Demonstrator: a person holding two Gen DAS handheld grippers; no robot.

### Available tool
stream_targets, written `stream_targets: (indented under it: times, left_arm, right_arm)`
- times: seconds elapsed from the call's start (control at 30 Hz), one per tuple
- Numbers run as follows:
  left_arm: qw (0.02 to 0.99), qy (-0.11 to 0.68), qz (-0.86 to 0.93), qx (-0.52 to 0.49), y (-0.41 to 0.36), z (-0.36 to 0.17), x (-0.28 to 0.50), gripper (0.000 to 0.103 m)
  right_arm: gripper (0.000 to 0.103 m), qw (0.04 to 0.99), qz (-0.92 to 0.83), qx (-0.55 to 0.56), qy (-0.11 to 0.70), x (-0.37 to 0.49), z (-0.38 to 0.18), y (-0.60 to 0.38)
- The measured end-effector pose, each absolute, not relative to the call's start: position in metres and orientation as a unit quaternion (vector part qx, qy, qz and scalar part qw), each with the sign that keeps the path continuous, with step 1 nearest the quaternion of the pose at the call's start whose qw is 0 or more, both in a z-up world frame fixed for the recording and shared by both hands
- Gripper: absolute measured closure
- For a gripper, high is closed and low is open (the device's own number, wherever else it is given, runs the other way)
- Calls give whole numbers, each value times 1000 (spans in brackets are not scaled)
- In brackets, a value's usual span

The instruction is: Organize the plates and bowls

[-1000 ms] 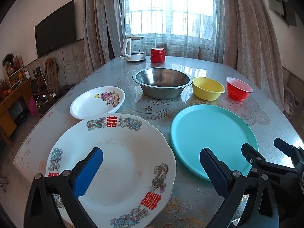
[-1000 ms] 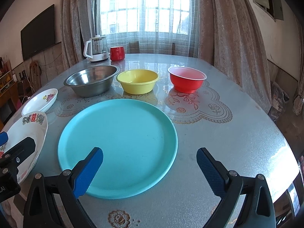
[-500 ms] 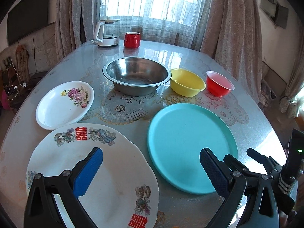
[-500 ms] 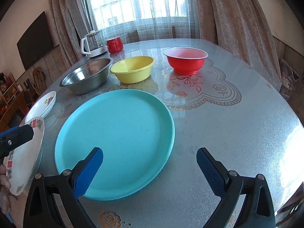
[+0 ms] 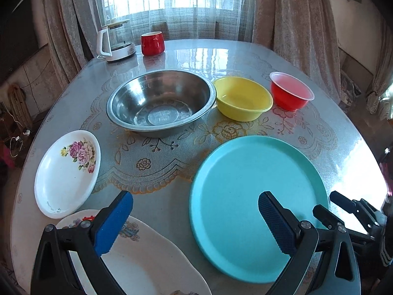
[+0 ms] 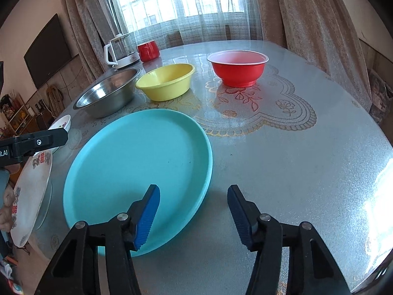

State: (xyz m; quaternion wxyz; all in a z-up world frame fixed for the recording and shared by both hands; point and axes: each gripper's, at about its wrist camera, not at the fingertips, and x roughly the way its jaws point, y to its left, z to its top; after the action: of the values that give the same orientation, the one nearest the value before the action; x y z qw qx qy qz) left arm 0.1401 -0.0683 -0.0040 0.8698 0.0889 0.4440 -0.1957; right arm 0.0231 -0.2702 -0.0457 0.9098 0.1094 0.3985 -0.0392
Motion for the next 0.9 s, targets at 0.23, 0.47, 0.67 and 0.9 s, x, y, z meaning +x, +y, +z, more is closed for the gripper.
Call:
stream_targets:
  times: [0.23,0.47,0.67,0.9]
  left_arm:
    - [832,508,-210,69,-75,-29,169,52]
    - [817,524,-220,100,-88,-45,178,60]
    - [817,516,-228,120,-98,-45,179,68]
    - [822,504,-234,125,-101,-44,175,70]
  right_arm:
    - [55,912,-37,92,397,26,-47,-269]
    - [58,917,-36,67,391,26,-49,-266]
    - [58,919,-30,63,388,27,-49,-266]
    - [76,921,-33,58,384,29,-50,-266]
